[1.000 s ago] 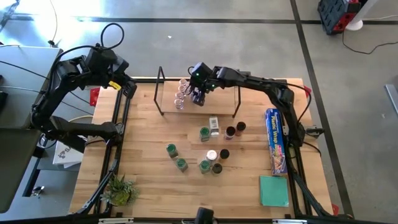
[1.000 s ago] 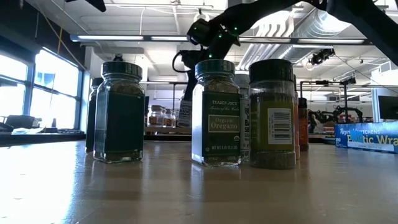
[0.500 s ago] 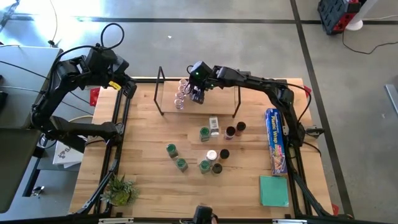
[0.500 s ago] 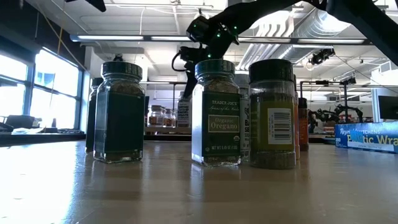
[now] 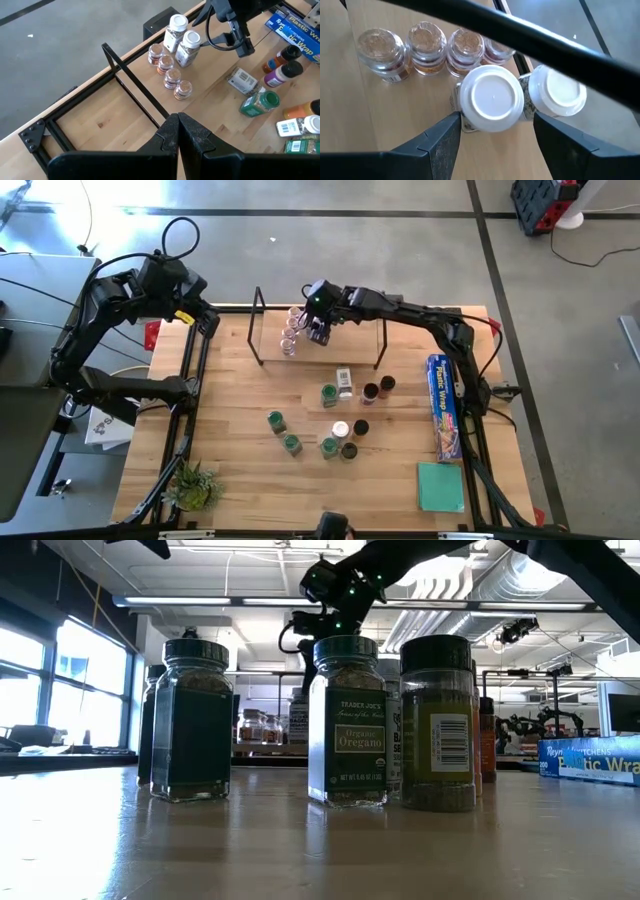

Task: Shelf spices
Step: Put the bottom left white seasoning bottle on the shelf aligned with the other white seasoning bottle, then put the bottom white seasoning bottle on the shelf aligned with the other white seasoning bottle

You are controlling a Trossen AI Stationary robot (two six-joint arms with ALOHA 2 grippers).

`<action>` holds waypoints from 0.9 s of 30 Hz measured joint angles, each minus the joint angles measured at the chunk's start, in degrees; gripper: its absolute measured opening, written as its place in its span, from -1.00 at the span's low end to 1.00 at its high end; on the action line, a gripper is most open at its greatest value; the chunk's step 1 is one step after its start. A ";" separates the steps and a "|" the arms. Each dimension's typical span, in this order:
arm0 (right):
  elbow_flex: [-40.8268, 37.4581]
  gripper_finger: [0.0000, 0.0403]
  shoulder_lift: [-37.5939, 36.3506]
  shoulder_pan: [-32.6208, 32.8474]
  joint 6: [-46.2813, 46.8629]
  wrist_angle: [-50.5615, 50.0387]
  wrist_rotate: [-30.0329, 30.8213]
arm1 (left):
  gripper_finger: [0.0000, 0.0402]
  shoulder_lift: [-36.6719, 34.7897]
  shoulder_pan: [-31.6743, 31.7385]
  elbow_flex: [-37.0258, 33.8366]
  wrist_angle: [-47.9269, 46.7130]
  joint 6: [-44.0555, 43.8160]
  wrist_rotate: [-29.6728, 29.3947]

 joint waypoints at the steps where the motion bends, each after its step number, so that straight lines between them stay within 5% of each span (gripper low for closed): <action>1: 0.52 0.21 0.00 0.12 0.00 -0.48 0.03 | -1.00 0.00 0.00 0.00 0.00 0.00 0.00; 8: 10.49 0.21 -0.04 1.63 4.37 -15.10 -0.37 | -1.00 0.00 0.02 0.00 0.00 0.00 0.02; 15: 21.94 0.21 -0.15 7.96 4.49 -30.74 -9.79 | -1.00 0.00 0.01 0.00 0.00 0.45 0.00; 21: 22.29 0.21 -0.15 19.54 0.76 -41.31 -17.21 | -1.00 0.00 0.01 0.00 -0.02 1.42 0.00; 27: 17.95 0.21 -0.15 29.43 -7.20 -39.96 -21.28 | -1.00 0.00 0.00 0.00 -0.02 2.49 0.00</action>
